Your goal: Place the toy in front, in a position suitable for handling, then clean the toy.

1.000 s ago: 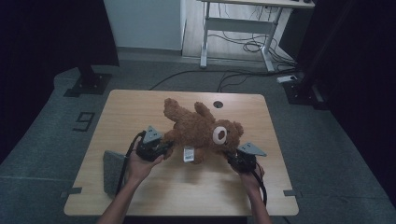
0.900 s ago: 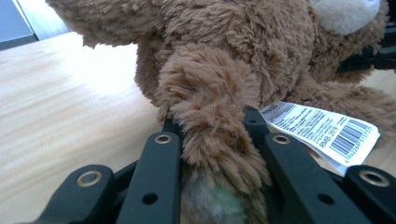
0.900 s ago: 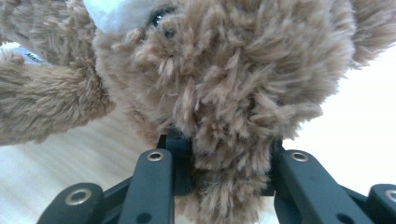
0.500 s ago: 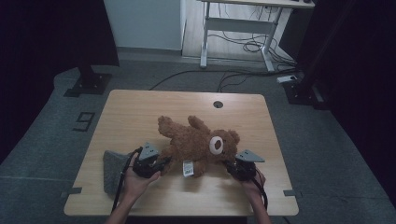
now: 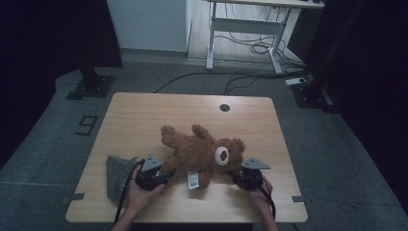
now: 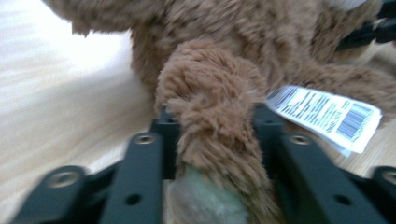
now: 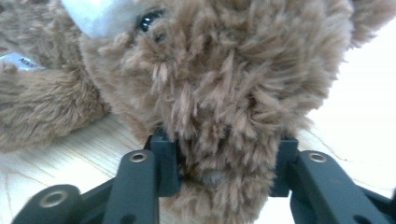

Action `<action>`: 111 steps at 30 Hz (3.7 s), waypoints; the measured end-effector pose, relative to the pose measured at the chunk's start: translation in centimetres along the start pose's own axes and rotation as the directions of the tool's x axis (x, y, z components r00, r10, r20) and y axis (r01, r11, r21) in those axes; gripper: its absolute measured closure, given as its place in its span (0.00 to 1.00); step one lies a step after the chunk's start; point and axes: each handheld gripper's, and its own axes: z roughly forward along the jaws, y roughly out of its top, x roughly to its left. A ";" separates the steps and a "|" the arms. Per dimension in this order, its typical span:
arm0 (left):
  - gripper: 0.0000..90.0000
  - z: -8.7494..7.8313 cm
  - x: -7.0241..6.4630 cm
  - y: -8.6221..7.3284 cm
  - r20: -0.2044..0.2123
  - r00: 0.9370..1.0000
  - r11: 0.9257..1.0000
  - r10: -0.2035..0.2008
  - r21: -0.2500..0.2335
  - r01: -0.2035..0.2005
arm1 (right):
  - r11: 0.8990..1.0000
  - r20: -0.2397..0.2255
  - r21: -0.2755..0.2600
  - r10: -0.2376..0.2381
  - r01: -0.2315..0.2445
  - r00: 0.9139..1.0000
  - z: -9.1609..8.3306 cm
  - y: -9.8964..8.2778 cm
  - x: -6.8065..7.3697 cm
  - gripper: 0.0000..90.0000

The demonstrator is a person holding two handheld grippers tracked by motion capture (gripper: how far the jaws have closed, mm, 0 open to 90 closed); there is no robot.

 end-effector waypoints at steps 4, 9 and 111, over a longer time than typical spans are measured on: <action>0.46 -1.6 0.5 0.4 0.006 1.000 0.999 -0.011 -0.038 0.011 | 1.000 0.001 -0.001 0.004 -0.004 1.000 0.2 -0.2 -0.2 0.57; 0.43 -3.8 0.6 1.1 -0.002 1.000 0.995 -0.031 -0.093 0.031 | 1.000 -0.001 0.005 0.006 -0.006 1.000 0.2 -0.3 -0.2 0.52; 0.86 -6.7 2.0 -0.6 -0.140 0.990 0.995 0.031 -0.094 -0.045 | 1.000 -0.013 -0.015 -0.009 0.008 1.000 0.3 -0.1 -0.6 0.49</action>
